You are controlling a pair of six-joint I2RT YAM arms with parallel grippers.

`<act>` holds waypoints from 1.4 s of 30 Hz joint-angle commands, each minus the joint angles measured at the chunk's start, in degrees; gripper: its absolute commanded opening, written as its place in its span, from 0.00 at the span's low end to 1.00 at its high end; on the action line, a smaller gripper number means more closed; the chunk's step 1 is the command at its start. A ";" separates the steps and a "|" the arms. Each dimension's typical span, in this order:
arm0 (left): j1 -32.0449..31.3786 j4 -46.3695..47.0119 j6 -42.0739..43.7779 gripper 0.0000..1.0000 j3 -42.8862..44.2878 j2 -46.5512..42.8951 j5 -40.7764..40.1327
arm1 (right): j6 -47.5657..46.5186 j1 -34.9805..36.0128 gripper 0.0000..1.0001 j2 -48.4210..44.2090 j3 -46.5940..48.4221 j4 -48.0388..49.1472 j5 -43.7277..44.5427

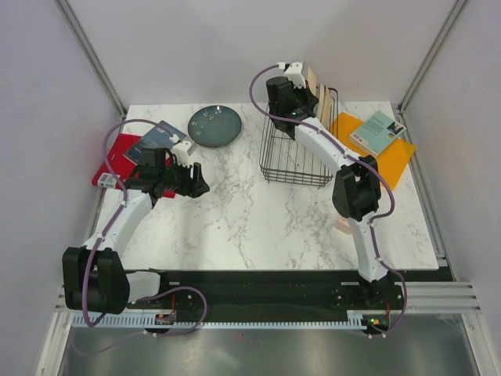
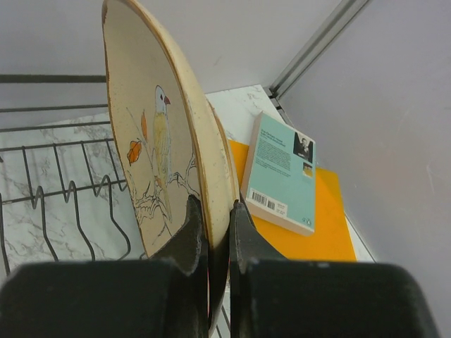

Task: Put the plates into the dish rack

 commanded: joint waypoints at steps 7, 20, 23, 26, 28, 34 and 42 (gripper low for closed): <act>-0.11 0.62 -1.17 0.65 -1.66 -0.36 0.65 | 0.41 -1.81 0.00 0.82 3.71 5.84 3.22; -0.19 -0.79 -2.31 0.65 0.19 0.17 0.56 | 2.70 -2.08 0.00 8.03 5.47 1.98 -0.12; -0.11 -0.87 -2.40 0.65 2.20 2.09 -0.58 | 4.10 -1.99 0.00 8.21 5.12 1.54 -0.04; -0.19 -0.70 -2.05 0.65 4.49 3.42 -1.90 | 4.89 -1.73 0.00 7.68 4.33 0.57 0.23; -0.11 -0.35 -1.87 0.65 5.54 3.86 -1.99 | 5.60 -1.29 0.00 6.81 3.62 -0.04 -0.56; -0.19 0.97 -3.19 0.65 3.79 3.25 -1.11 | 6.30 0.12 0.00 5.13 3.18 -0.66 -2.06; -0.11 1.76 -2.84 0.65 0.72 0.70 -1.37 | 5.25 1.09 0.00 4.25 1.95 -0.93 -2.32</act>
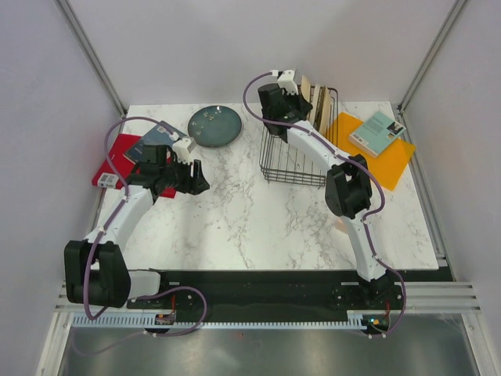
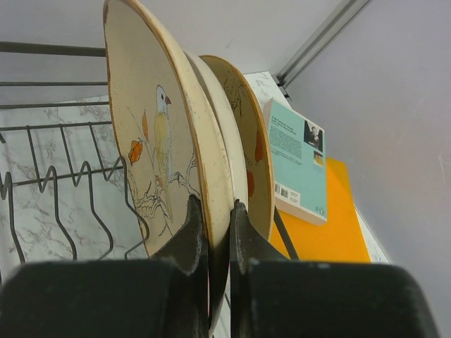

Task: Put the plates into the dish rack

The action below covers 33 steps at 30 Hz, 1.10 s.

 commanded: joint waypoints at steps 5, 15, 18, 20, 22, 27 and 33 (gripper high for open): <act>-0.11 1.96 -1.38 0.65 -1.28 -2.30 -0.32 | 2.06 -0.53 0.00 -0.66 -0.67 1.57 -3.20; -0.11 3.10 -1.55 0.65 -2.50 -2.04 0.91 | -3.56 -1.76 0.00 -0.49 0.39 2.18 -2.23; -0.11 3.80 -1.90 0.65 -3.12 -2.30 1.26 | -5.24 -1.85 0.00 0.04 -0.05 2.27 -1.52; -0.11 3.89 -1.99 0.65 -3.21 -2.30 1.52 | -6.38 -1.94 0.00 0.65 -0.31 2.62 -1.44; -0.11 3.89 -2.08 0.65 -3.21 -2.39 1.78 | -6.91 -1.85 0.00 1.09 -0.31 2.62 -0.38; -0.11 4.07 -2.25 0.65 -3.56 -2.21 2.31 | -6.73 -2.11 0.00 1.71 -0.41 2.71 -0.73; -0.11 4.51 -2.51 0.65 -4.26 -2.74 2.66 | -13.23 -2.29 0.00 5.22 -0.93 8.59 6.12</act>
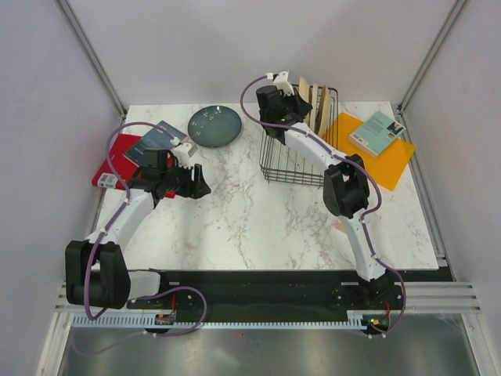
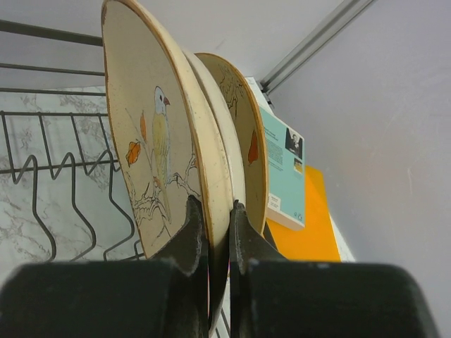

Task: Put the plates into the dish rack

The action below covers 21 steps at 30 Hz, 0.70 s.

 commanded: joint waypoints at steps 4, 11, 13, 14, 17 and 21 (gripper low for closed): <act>-0.11 3.46 -1.82 0.65 -2.69 -3.13 2.12 | -15.59 -2.25 0.00 4.73 -3.15 18.28 9.45; -0.11 3.90 -1.90 0.65 -3.58 -4.89 2.21 | -26.41 -2.16 0.00 4.03 -6.14 31.38 12.61; -0.11 3.82 -2.08 0.65 -3.75 -4.81 2.73 | -28.61 -2.07 0.00 3.24 -6.84 32.62 12.70; -0.11 3.90 -2.08 0.65 -3.84 -4.63 3.00 | -29.14 -2.07 0.00 2.89 -7.19 34.02 12.70; -0.19 4.25 -2.43 0.65 -3.58 -4.10 3.70 | -28.97 -1.90 0.00 1.74 -8.34 33.51 12.53; -0.11 4.26 -2.70 0.65 -2.96 -3.49 4.14 | -27.48 -1.89 0.00 0.69 -8.69 32.45 12.17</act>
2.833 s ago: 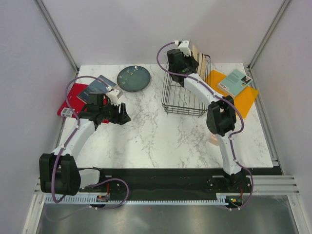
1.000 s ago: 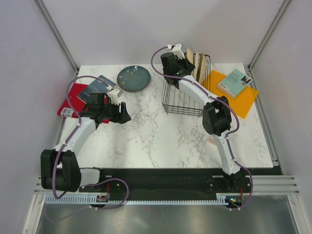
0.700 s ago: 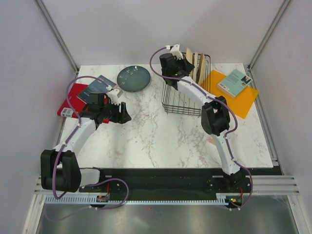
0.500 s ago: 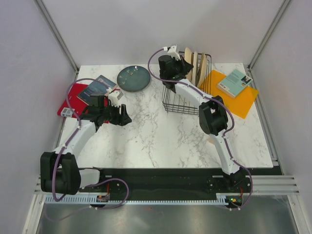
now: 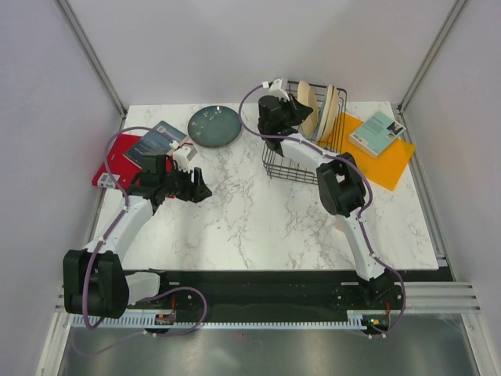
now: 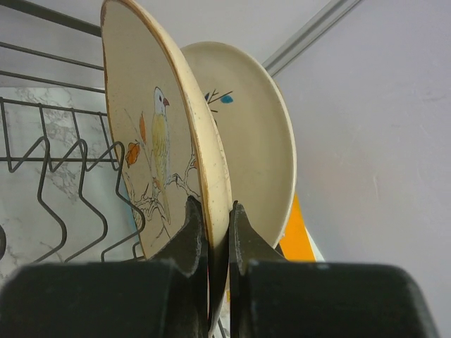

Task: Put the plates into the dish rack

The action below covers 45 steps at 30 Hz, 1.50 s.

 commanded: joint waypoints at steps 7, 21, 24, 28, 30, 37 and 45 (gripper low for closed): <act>-0.11 3.28 -1.82 0.65 -0.10 0.49 2.75 | 1.97 -2.57 0.00 -3.19 0.56 -5.06 4.27; -0.11 3.45 -1.82 0.65 -2.04 -1.27 3.09 | 15.25 -3.89 0.19 -0.38 7.41 -16.31 -0.30; -0.11 3.72 -1.82 0.65 -1.77 -1.00 3.80 | 14.55 -3.80 0.35 -0.46 8.03 -15.88 -0.21; -0.11 4.07 -1.82 0.65 -1.60 -0.30 4.24 | 10.69 -3.72 0.38 -1.52 7.15 -11.75 -0.30; -0.11 4.33 -1.82 0.65 -1.51 -0.12 4.59 | 9.45 -3.54 0.38 -2.22 7.32 -10.09 0.40; -0.11 4.86 -4.02 0.65 -0.63 -0.21 5.38 | 4.96 -1.17 0.39 -8.45 5.05 -6.91 -0.03; -0.28 5.65 -10.61 0.67 14.29 10.76 7.06 | 31.11 1.65 0.73 -25.59 -1.99 -40.94 -19.07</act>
